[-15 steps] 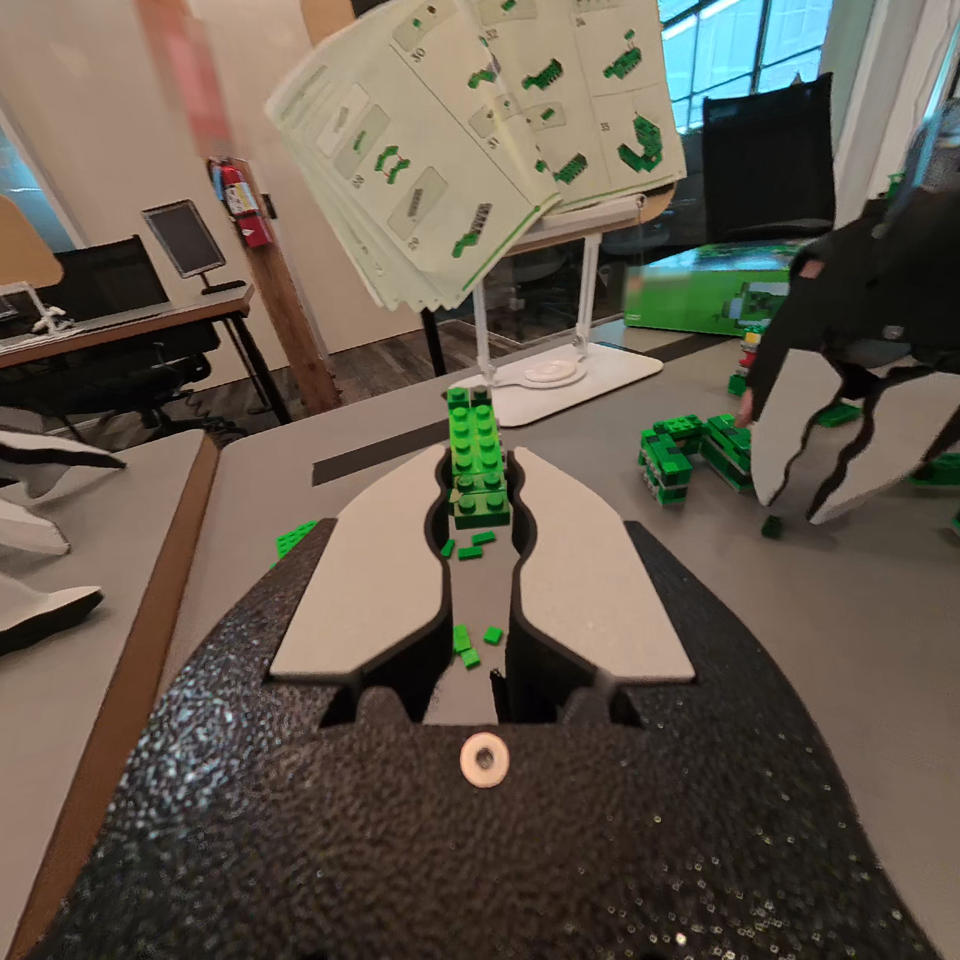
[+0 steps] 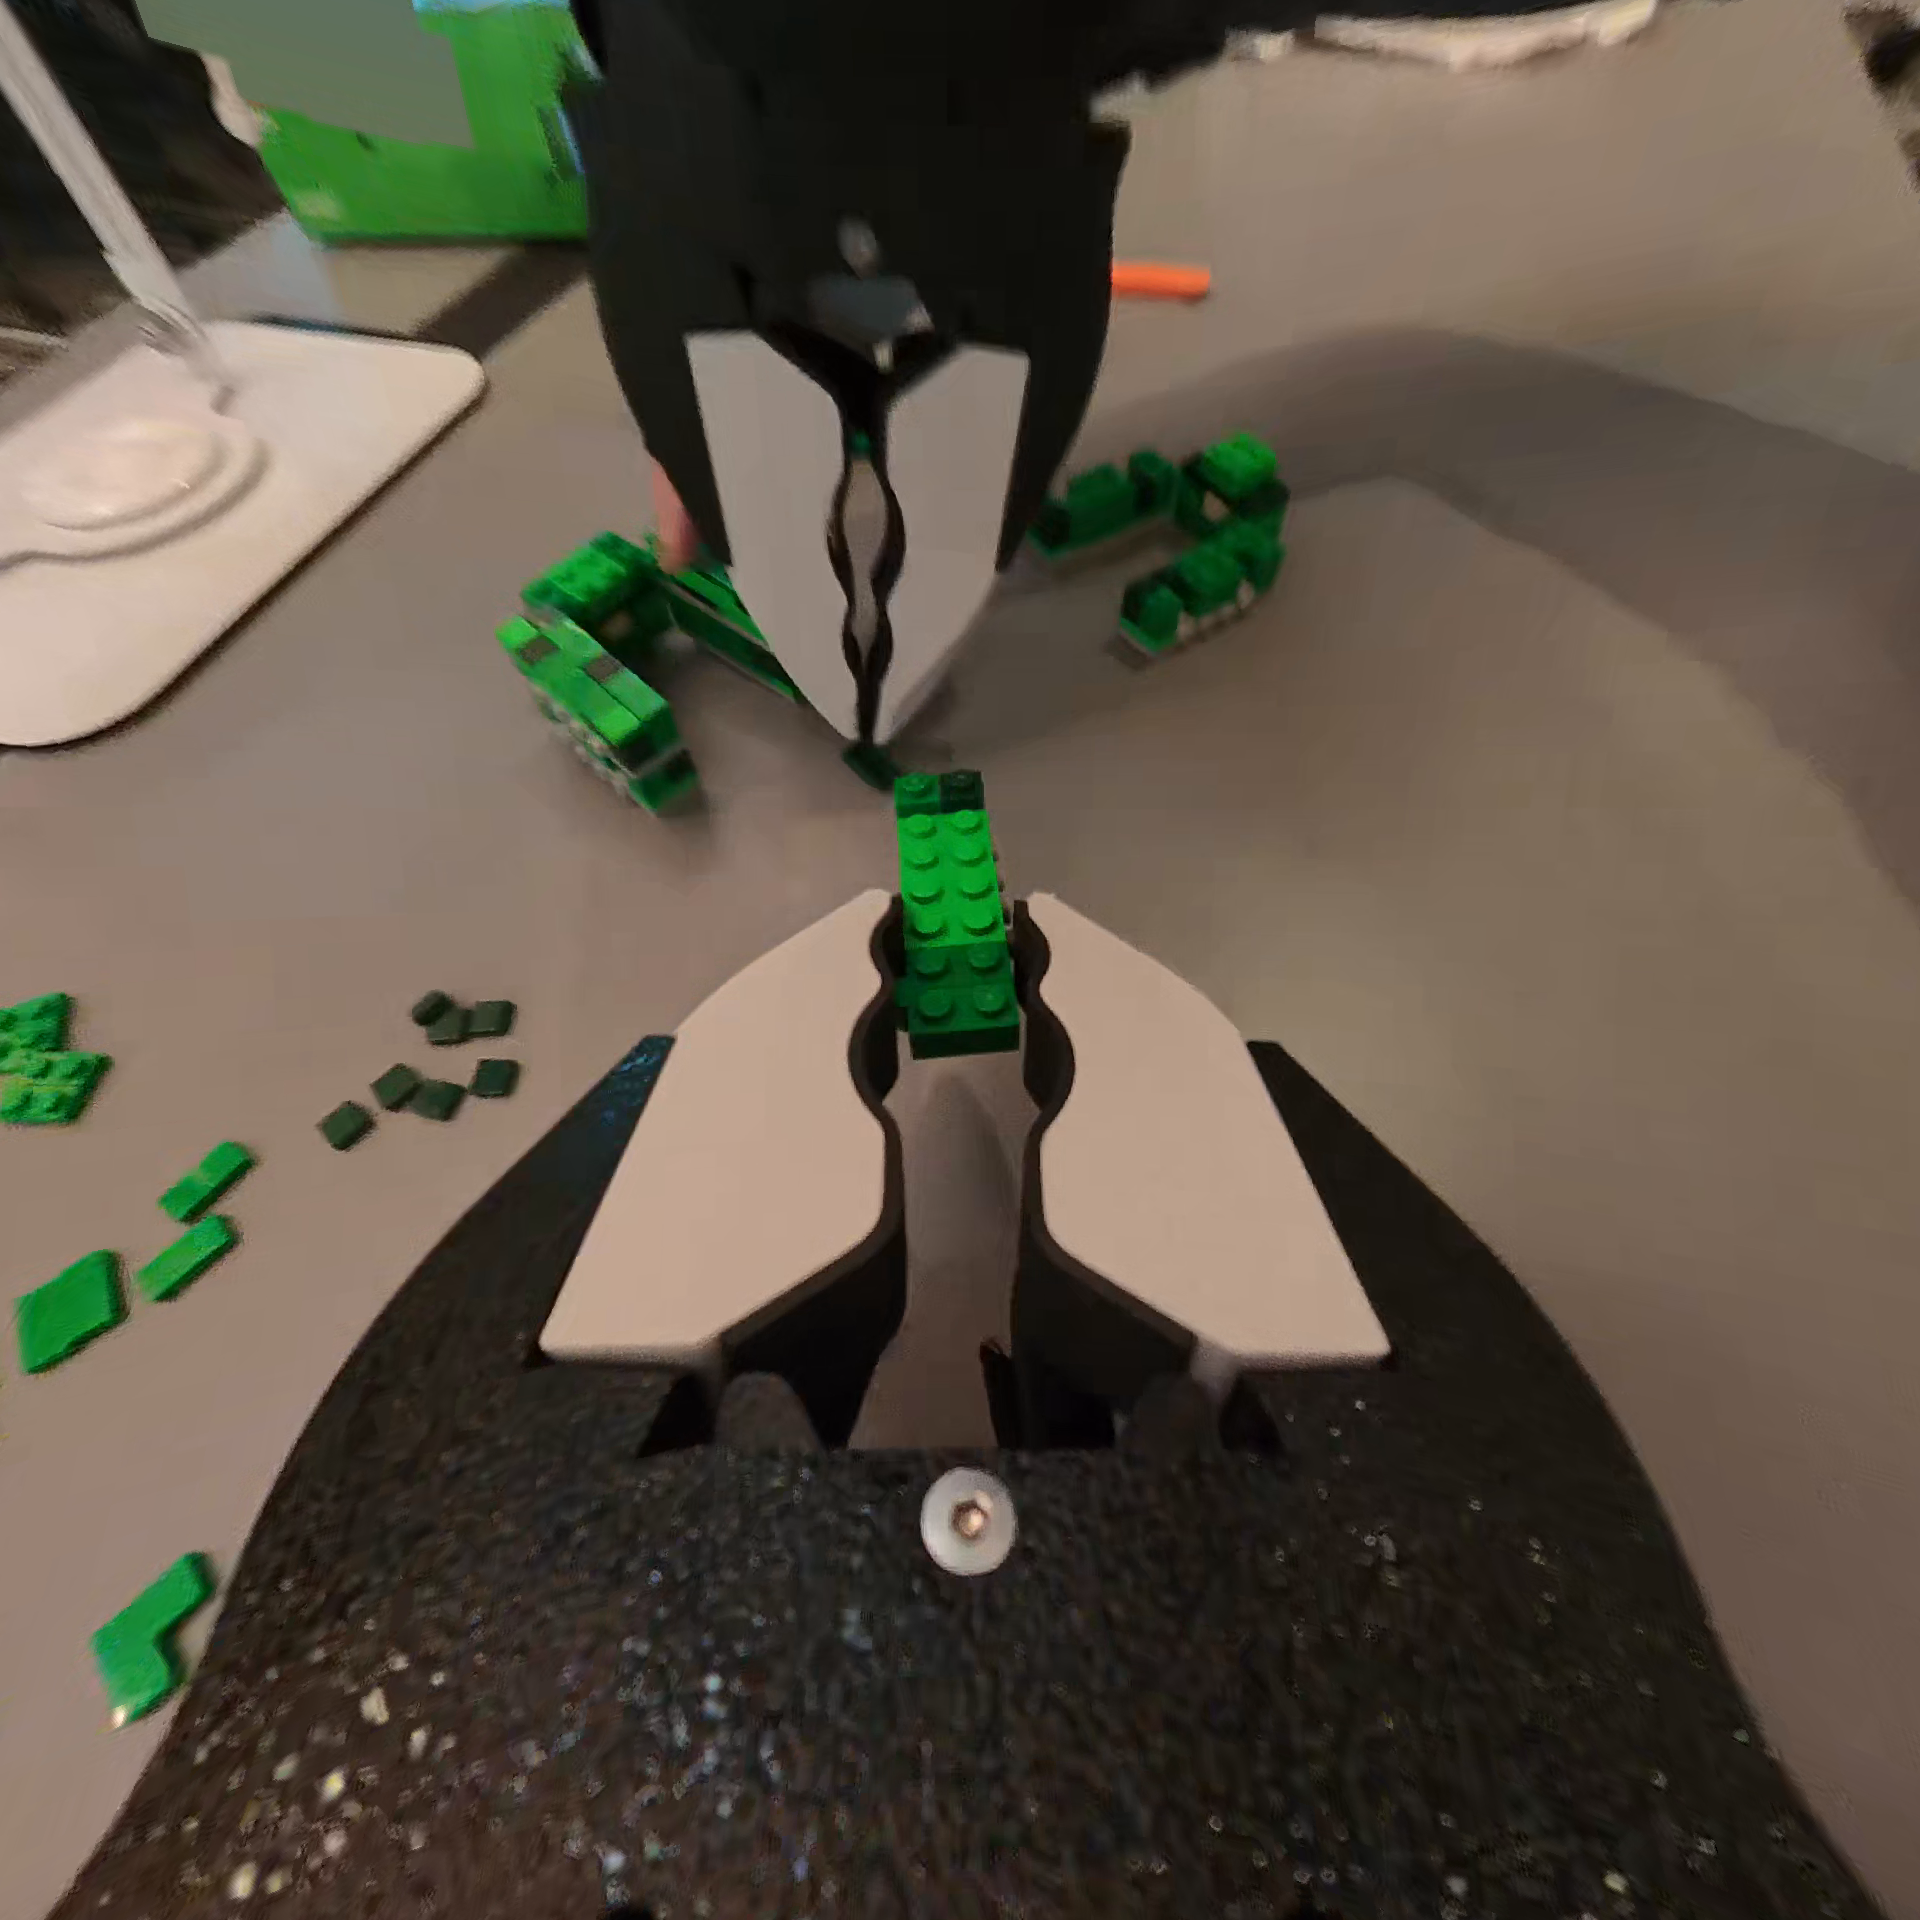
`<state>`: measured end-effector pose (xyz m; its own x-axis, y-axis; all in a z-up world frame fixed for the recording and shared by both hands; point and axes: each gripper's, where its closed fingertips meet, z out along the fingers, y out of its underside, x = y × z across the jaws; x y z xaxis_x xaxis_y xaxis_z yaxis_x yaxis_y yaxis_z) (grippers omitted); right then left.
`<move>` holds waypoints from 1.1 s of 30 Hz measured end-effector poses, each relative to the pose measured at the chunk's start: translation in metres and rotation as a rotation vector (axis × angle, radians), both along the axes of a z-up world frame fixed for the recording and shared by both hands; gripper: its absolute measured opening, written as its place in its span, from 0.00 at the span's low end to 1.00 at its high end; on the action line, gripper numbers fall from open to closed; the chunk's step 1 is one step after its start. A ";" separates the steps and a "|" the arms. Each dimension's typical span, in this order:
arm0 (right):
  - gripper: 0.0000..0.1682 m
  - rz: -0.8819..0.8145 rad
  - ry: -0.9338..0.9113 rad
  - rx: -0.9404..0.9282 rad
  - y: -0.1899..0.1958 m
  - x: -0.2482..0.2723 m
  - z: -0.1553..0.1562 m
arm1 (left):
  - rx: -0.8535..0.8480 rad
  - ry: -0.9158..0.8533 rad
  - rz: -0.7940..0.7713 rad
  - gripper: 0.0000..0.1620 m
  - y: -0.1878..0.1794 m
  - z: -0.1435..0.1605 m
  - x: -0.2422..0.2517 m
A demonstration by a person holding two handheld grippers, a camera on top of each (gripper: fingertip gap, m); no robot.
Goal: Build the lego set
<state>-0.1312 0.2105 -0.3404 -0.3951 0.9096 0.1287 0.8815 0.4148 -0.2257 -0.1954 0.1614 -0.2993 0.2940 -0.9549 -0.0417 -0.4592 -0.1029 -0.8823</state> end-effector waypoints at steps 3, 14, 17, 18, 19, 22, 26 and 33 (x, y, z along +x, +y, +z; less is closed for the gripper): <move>0.00 0.012 0.056 0.028 -0.002 0.000 0.006 | -0.042 0.072 -0.042 0.12 -0.007 -0.015 0.008; 0.07 0.070 0.141 0.092 -0.015 0.007 0.013 | -0.083 0.171 -0.070 0.12 -0.011 -0.038 0.015; 0.11 0.153 0.058 0.047 -0.015 0.008 0.006 | -0.092 0.176 -0.078 0.12 -0.012 -0.039 0.014; 0.11 0.199 0.043 0.062 -0.013 0.006 0.007 | -0.093 0.177 -0.079 0.12 -0.013 -0.039 0.014; 0.11 0.235 0.024 0.078 -0.010 0.004 0.007 | -0.094 0.176 -0.082 0.12 -0.013 -0.039 0.014; 0.11 0.302 -0.027 0.066 -0.009 -0.003 0.008 | -0.097 0.176 -0.082 0.12 -0.013 -0.039 0.013; 0.11 0.370 -0.120 0.088 -0.006 -0.004 0.003 | -0.098 0.177 -0.082 0.12 -0.013 -0.039 0.013; 0.03 0.388 -0.174 0.087 -0.004 -0.002 -0.006 | -0.104 0.190 -0.081 0.12 -0.013 -0.041 0.013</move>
